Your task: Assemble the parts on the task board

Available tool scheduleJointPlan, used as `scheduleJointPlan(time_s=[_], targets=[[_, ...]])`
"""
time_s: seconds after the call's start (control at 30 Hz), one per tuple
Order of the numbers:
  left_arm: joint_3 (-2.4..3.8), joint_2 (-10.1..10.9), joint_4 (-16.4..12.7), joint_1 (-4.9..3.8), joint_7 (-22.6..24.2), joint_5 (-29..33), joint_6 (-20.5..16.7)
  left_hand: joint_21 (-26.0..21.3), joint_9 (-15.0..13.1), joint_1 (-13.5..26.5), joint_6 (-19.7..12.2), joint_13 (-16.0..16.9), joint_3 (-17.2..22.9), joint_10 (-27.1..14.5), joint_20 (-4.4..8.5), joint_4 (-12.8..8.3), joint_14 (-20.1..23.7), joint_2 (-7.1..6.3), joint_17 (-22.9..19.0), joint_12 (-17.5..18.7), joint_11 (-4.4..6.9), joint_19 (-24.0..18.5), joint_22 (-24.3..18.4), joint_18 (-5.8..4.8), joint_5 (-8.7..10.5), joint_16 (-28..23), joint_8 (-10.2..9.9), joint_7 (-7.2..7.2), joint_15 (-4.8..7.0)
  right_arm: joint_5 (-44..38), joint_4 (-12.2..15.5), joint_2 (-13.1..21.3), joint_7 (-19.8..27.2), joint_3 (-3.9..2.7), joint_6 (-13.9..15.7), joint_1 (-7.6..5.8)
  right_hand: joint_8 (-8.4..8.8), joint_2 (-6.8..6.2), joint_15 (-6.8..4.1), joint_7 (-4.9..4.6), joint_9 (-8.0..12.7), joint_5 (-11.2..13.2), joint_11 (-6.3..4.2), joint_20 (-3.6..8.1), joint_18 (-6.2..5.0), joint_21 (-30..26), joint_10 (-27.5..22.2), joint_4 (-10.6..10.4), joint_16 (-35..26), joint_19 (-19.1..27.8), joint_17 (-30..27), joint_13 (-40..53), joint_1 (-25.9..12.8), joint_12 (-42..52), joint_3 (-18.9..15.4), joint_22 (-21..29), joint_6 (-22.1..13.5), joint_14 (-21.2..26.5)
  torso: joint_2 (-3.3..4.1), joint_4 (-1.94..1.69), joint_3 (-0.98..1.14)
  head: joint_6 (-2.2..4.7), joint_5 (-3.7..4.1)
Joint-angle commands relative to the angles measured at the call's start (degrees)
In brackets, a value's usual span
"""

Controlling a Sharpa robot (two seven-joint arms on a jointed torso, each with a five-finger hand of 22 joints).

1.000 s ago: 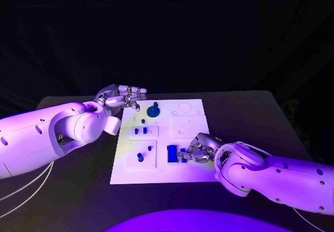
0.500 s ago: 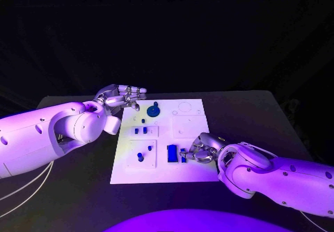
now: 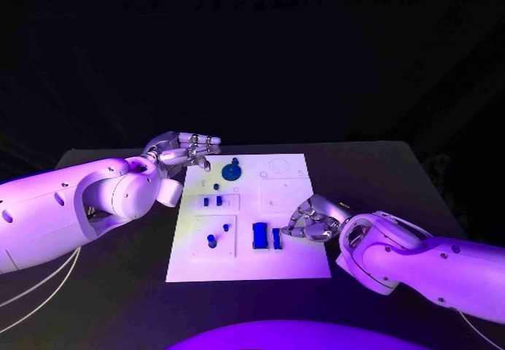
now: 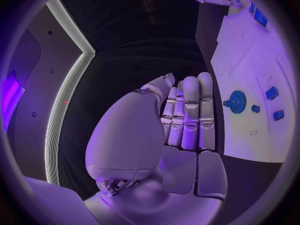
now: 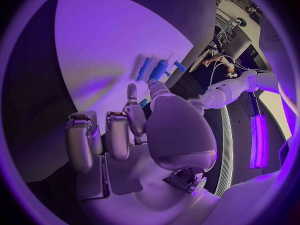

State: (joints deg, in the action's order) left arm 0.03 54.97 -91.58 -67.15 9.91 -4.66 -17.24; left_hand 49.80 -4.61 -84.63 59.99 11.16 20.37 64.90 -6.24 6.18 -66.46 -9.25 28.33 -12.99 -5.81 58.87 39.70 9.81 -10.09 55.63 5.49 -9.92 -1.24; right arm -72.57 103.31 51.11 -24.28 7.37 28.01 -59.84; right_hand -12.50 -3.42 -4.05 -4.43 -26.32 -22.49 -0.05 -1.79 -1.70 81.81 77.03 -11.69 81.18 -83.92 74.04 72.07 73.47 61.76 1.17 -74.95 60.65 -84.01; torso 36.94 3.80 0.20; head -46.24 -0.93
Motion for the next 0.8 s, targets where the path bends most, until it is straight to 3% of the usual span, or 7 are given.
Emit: scheduleJointPlan(time_s=[0.03, 0.13, 0.23, 0.4, 0.5, 0.57, 0.8], targets=[[-0.12, -0.54, 0.69, 0.07, 1.72, 1.60, 0.64, -0.51, 0.07, 0.37, -0.37, 0.13, -0.56, -0.47, -0.31, 0.26, 0.28, 0.21, -0.11, -0.44, 0.07, 0.23, -0.17, 0.74, 0.28, -0.31, 0.10, -0.04, -0.15, 21.65, -2.53, -0.05, 21.76, -0.11, 1.45, -1.51, 1.57, 0.63, 1.18, -1.08, 0.79, 4.44, 1.25, -1.11, -2.96, -13.31, -7.63, 1.50, -7.91, 3.83, -8.15, -8.69, 3.81, -14.32, 0.65, -7.57, -1.71, 0.95, -0.86, 0.14, -0.36, 0.70, 0.16], [-0.36, -1.20, 1.77, 0.18, 2.90, 2.77, 0.46, -1.68, 0.12, 0.73, -0.63, 0.21, -1.24, -0.78, -0.53, 0.65, 2.00, 0.01, -0.65, -0.81, 0.07, -0.78, -0.76, 0.71, 0.25, -1.52, 0.13, 0.01, -0.32, 34.24, -6.22, -0.84, 30.10, -0.11, -2.00, -3.26, 3.59, 1.09, 2.69, -2.65, 2.02, 7.98, 2.86, -2.61, -7.60, -41.53, -16.58, 2.55, -29.15, 17.36, -30.82, -19.24, 6.92, -29.16, 1.87, 3.98, -4.56, 10.67, -1.62, 0.20, -0.72, 1.57, 0.30], [-0.51, -2.32, 3.34, 0.37, 4.64, 4.31, 0.22, -6.47, 0.20, 1.01, -1.09, -0.18, -2.06, -1.99, -1.41, 1.41, 8.11, -0.17, -3.73, -0.58, -0.43, -5.26, -3.22, 0.45, 0.23, -7.88, 0.16, -0.11, -1.25, 45.24, -10.69, -2.21, 35.68, -0.13, -5.12, -5.08, 4.60, 0.89, 4.42, -4.06, 3.56, 9.30, 4.48, -4.36, -8.69, -55.01, -19.05, 2.54, -42.58, 23.79, -39.30, -28.06, 8.78, -37.05, 3.05, 12.32, -5.62, 16.17, -2.37, 0.10, -0.96, 2.73, 0.34], [-0.61, -4.38, 6.20, 0.71, 7.93, 7.29, -0.17, -21.10, 0.40, 0.93, -2.35, -2.85, -3.41, -3.52, -5.52, 3.40, 12.88, -0.16, -12.52, 2.10, -1.92, -13.41, -12.20, -0.43, 0.35, -25.96, -0.07, -0.29, -4.27, 57.42, -18.13, -5.49, 41.15, -0.49, -8.28, -6.99, 6.98, 0.05, 7.72, -5.36, 7.43, 9.91, 6.34, -7.41, -8.52, -67.30, -17.42, 1.90, -60.22, 28.59, -49.23, -44.77, 10.71, -48.08, 5.91, 23.87, -4.93, 21.77, -3.24, 0.03, -0.98, 4.98, 0.27], [-0.63, -5.93, 8.20, 1.08, 9.91, 8.87, -0.41, -29.07, 0.66, 0.85, -3.28, -4.34, -4.60, -4.28, -8.36, 4.10, 16.21, -0.02, -15.66, 4.23, -3.07, -18.01, -17.36, -1.55, 0.23, -33.82, -0.76, 0.83, -6.24, 61.22, -21.96, -7.31, 43.17, -0.75, -9.25, -7.47, 8.77, -0.19, 9.32, -5.74, 9.82, 10.05, 8.11, -9.82, -8.43, -72.78, -17.24, 1.81, -67.78, 31.10, -54.51, -52.33, 10.39, -52.29, 6.76, 29.84, -4.53, 24.15, -3.72, -0.19, -1.02, 6.07, 0.20], [-0.62, -7.01, 9.57, 1.79, 11.32, 9.79, -0.70, -33.82, 0.82, 0.72, -3.88, -5.40, -5.99, -5.02, -9.89, 4.29, 17.85, 0.22, -17.62, 5.94, -4.21, -20.32, -20.64, -1.77, 0.24, -38.32, -1.29, 1.43, -7.52, 62.83, -24.57, -8.54, 44.35, -0.90, -9.86, -7.68, 8.87, 0.36, 10.33, -5.94, 11.69, 9.80, 8.24, -11.03, -8.67, -76.04, -17.11, 2.05, -71.41, 32.38, -57.74, -56.71, 9.91, -54.41, 7.10, 33.90, -4.68, 24.25, -4.06, -0.44, -1.04, 6.79, 0.19], [-0.56, -8.91, 12.31, 3.83, 14.39, 10.98, -1.88, -43.25, 0.91, -0.82, -3.99, -7.58, -12.80, -6.09, -10.47, 4.05, 16.13, 2.93, -23.68, 9.42, -5.49, -17.08, -29.05, -1.78, 0.16, -48.85, -1.81, 1.53, -8.94, 64.35, -29.29, -10.74, 46.43, -1.19, -10.98, -7.94, 8.89, 1.37, 11.94, -6.89, 16.74, 9.95, 9.20, -13.20, -8.94, -78.20, -16.32, 4.02, -77.58, 37.22, -65.50, -65.11, 7.54, -58.06, 5.37, 45.10, -4.95, 23.13, -4.54, -0.74, -1.14, 8.00, -0.05]])
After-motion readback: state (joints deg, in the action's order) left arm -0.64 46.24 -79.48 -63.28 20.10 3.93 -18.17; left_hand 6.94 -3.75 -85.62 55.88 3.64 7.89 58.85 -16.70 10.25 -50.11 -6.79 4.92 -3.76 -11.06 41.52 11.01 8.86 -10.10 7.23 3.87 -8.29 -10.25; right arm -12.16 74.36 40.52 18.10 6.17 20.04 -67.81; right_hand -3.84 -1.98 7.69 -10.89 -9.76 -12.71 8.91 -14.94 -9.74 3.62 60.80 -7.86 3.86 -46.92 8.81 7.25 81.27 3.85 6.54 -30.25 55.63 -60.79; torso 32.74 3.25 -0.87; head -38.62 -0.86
